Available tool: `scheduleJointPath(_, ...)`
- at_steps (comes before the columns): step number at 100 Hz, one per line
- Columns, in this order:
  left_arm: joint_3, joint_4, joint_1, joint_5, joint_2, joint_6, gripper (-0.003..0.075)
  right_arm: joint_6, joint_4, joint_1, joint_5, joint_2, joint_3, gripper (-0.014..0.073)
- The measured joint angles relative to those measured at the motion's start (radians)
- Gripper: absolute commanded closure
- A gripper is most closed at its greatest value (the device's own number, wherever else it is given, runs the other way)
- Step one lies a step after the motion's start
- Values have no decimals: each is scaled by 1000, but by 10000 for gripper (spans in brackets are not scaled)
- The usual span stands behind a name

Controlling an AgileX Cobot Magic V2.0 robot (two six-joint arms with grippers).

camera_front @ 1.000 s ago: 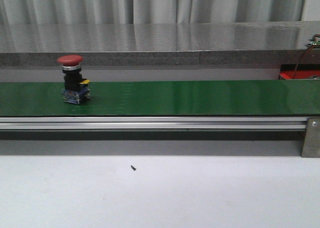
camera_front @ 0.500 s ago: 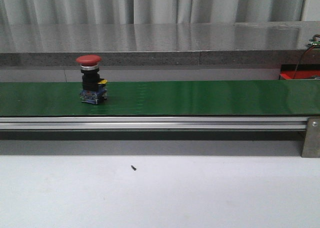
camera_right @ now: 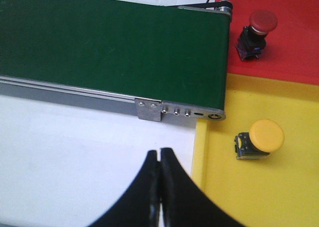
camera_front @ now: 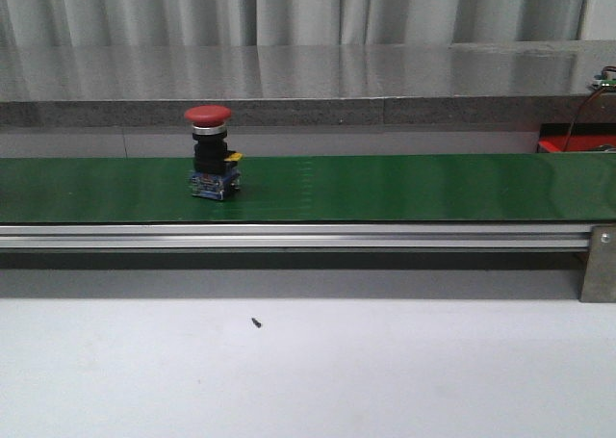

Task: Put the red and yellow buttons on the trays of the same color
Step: 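Set the second red button on the belt start and open the left gripper, then grasp the first red button arriving at the belt end with the right gripper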

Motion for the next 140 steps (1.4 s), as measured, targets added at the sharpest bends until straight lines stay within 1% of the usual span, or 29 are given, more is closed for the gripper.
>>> scheduleJointPath(27,57,9,-9,-22,0,0,530,0,0,0,0,0,0,662)
scheduleJointPath(37,77,14,-9,-28,0,0,513,0,0,0,0,0,0,662)
scheduleJointPath(44,81,16,-9,-28,0,6,457,0,0,0,0,0,0,662)
scheduleJointPath(51,83,17,-9,-29,0,11,362,0,0,0,0,0,0,662)
scheduleJointPath(56,83,18,-9,-30,0,18,273,0,0,0,0,0,0,662)
scheduleJointPath(63,83,18,-9,-30,0,32,181,0,0,0,0,0,0,662)
scheduleJointPath(70,83,18,-9,-33,0,38,129,0,0,0,0,0,0,662)
scheduleJointPath(75,83,18,-9,-35,0,40,118,0,0,0,0,0,0,662)
scheduleJointPath(91,83,10,-9,-55,-12,52,118,0,0,0,0,0,0,662)
scheduleJointPath(107,83,-38,-9,-70,-82,102,119,0,0,0,0,0,0,662)
scheduleJointPath(125,99,-75,-9,-81,-223,153,120,0,0,0,0,0,0,662)
scheduleJointPath(140,190,-129,-9,-117,-384,239,120,0,0,0,0,0,0,662)
